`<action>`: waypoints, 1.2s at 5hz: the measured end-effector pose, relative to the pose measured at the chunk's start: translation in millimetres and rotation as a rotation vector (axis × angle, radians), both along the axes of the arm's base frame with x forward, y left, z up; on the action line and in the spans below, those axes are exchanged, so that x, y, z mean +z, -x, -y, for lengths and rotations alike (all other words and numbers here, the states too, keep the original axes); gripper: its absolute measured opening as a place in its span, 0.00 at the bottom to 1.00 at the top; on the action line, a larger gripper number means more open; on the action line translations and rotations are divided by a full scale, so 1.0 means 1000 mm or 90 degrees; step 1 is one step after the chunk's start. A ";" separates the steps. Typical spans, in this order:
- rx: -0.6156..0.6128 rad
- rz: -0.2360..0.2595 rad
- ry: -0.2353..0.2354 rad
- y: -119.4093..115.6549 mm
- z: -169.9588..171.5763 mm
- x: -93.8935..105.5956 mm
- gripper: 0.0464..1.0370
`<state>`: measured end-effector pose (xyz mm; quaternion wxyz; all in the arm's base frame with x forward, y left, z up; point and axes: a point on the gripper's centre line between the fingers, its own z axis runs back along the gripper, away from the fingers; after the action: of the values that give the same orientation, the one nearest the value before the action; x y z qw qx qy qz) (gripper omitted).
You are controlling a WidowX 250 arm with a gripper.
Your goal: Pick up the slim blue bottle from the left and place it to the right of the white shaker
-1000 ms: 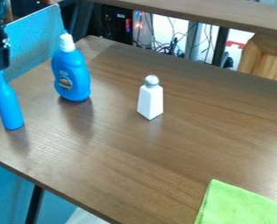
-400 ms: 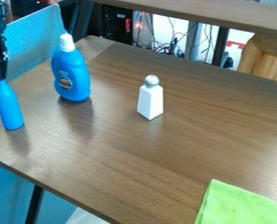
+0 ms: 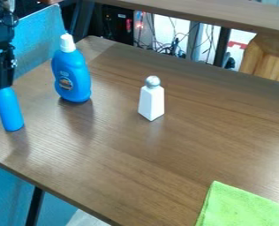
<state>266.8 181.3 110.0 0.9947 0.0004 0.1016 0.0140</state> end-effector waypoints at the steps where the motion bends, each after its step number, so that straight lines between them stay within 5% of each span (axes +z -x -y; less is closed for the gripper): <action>1: 0.003 0.025 0.003 -0.006 0.001 -0.002 0.93; 3: 0.009 0.042 0.009 -0.010 0.003 -0.006 0.37; 5: -0.025 0.051 0.020 -0.018 0.025 0.004 0.30; 6: -0.074 0.100 0.037 -0.036 0.054 0.021 0.30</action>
<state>302.4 126.8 131.3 0.9983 -0.0240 0.0232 -0.0467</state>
